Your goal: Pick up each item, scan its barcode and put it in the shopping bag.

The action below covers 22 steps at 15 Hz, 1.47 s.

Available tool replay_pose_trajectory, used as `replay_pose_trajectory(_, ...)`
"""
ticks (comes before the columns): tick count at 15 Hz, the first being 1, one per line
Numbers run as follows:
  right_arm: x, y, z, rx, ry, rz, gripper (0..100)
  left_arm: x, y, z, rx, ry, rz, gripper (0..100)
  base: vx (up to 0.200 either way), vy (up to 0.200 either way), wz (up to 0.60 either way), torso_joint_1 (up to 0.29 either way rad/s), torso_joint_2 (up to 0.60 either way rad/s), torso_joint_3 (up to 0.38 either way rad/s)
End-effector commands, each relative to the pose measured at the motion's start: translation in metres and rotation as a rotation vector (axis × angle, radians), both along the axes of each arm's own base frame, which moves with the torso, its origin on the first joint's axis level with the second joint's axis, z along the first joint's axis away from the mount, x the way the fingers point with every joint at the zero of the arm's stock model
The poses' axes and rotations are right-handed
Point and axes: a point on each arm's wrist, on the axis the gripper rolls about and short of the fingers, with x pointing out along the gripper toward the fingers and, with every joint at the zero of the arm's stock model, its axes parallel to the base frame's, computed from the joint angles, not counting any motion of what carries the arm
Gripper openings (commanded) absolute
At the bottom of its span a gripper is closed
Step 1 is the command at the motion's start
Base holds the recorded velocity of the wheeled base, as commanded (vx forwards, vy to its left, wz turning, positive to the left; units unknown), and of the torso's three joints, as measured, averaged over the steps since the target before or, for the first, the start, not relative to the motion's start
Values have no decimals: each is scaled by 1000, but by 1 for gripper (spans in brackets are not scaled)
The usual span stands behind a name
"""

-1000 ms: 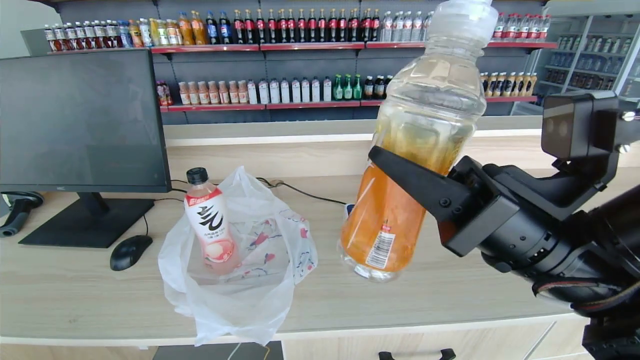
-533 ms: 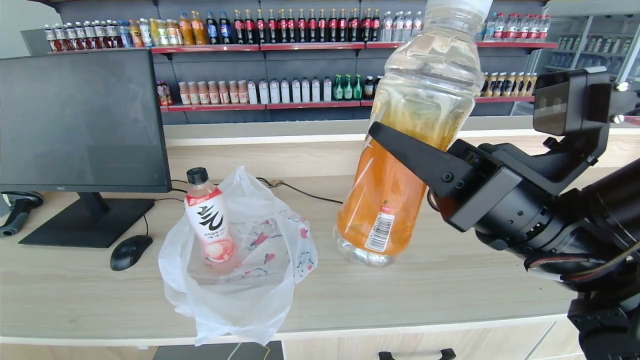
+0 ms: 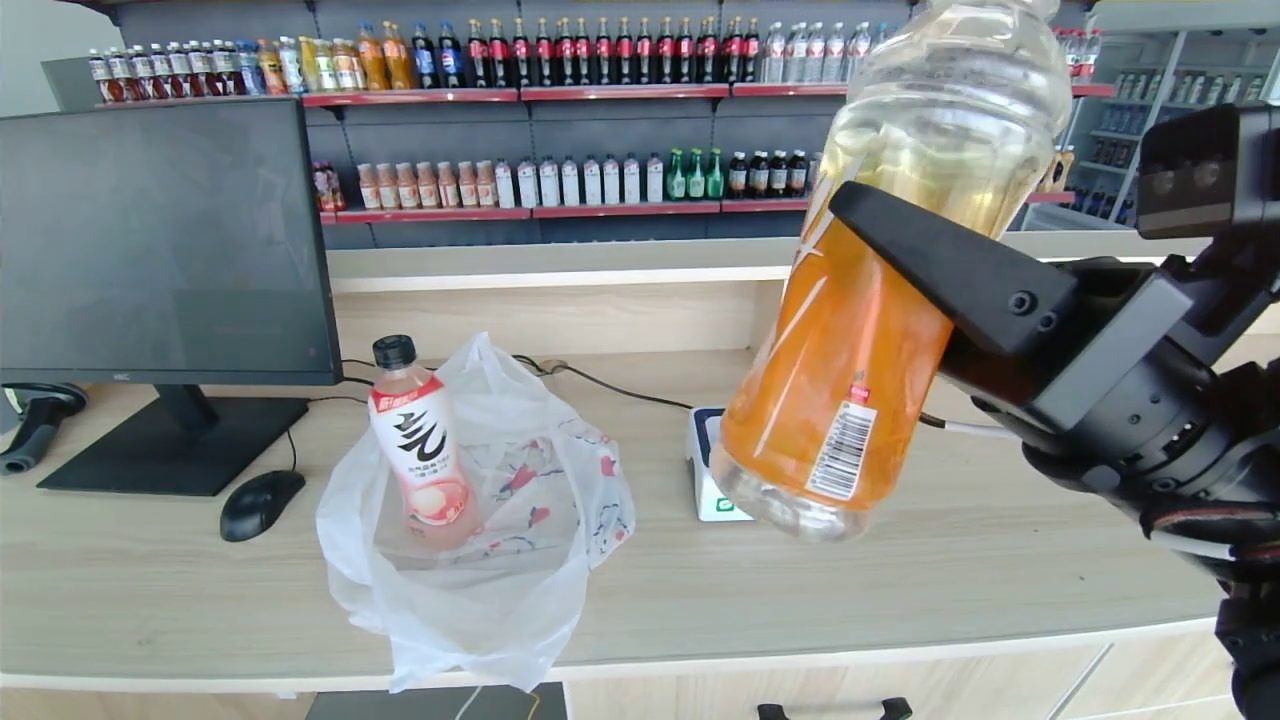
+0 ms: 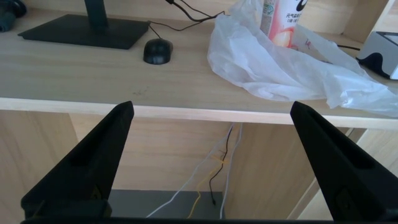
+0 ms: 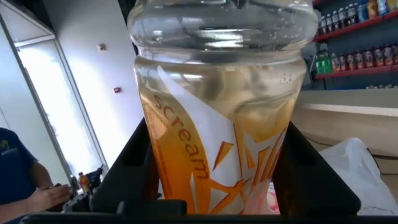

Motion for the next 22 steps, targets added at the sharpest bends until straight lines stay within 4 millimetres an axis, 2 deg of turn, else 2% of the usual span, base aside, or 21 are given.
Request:
replay_pose_trajectory(1,-3,-3,9,22,-31,2,0,0,0,0,-1,-1,0,100,0,0,0,0,0,0)
replay_pose_trajectory(9,-9,8,1,-51,-50,141,0,0,0,0,-1,-1,2,100,0,0,0,0,0,0)
replay_pose_trajectory(15,-14,7,7,-42,-79,150,0,0,0,0,-1,-1,0,100,0,0,0,0,0,0)
replay_pose_trajectory(20,-12,-2,-13,-102,-43,108,0,0,0,0,-1,-1,0,100,0,0,0,0,0,0)
replay_pose_trajectory(22,-15,-6,-32,-165,-30,78,0,0,0,0,-1,-1,0,100,0,0,0,0,0,0)
